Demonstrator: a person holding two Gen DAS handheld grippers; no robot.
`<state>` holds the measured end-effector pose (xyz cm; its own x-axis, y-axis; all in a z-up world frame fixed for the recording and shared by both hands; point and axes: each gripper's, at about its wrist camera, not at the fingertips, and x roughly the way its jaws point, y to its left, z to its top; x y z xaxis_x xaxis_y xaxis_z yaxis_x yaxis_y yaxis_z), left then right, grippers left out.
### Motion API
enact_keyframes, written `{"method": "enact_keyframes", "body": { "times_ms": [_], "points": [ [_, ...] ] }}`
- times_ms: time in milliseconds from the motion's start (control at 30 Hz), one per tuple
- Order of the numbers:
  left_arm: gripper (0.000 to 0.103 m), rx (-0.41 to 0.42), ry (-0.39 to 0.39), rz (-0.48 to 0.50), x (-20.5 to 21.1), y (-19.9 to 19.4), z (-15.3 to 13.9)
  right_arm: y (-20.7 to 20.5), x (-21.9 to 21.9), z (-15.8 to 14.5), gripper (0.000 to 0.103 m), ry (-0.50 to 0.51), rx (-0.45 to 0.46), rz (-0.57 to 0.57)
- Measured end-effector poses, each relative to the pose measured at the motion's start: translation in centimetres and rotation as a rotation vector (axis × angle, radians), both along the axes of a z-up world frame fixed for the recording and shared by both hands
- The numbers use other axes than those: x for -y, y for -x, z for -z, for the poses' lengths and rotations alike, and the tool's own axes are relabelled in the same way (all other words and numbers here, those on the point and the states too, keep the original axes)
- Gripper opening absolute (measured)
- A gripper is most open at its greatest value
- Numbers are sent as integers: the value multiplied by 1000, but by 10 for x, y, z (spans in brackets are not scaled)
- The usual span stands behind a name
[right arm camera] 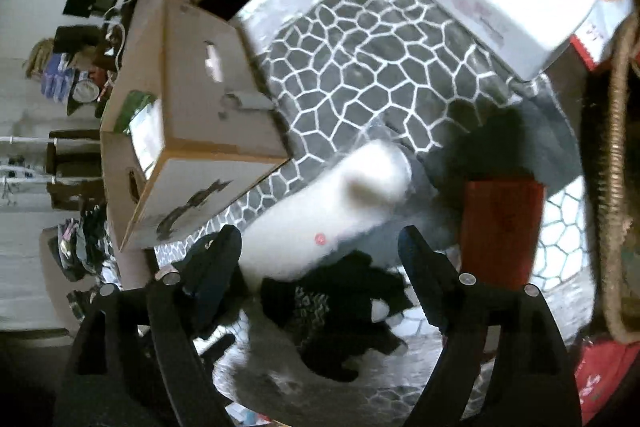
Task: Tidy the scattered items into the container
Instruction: 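Move the right gripper back toward the items on the rug, then grasp the plastic-wrapped white roll with the right gripper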
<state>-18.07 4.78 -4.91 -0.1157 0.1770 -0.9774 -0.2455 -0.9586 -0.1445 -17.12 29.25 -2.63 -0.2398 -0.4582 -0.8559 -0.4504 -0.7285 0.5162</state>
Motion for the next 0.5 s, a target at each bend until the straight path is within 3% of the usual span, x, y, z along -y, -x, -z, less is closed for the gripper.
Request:
{"method": "enact_keyframes", "body": {
  "times_ms": [67,167,233,367,500],
  "points": [
    [68,-1,7,-7,-5,-1,1,8,-4,14,79,-5,19,4],
    [68,43,-75,-37,-8,-6,3,25,-2,32,79,-71,59,-47],
    [68,58,-112,-36,-10,-13,4,36,6,35,79,-142,53,-149],
    [68,77,-130,-42,-7,-29,10,53,54,29,79,-340,-16,-609],
    [68,90,-140,-64,1,-30,18,43,103,38,79,-499,-46,-1120]
  ]
}}
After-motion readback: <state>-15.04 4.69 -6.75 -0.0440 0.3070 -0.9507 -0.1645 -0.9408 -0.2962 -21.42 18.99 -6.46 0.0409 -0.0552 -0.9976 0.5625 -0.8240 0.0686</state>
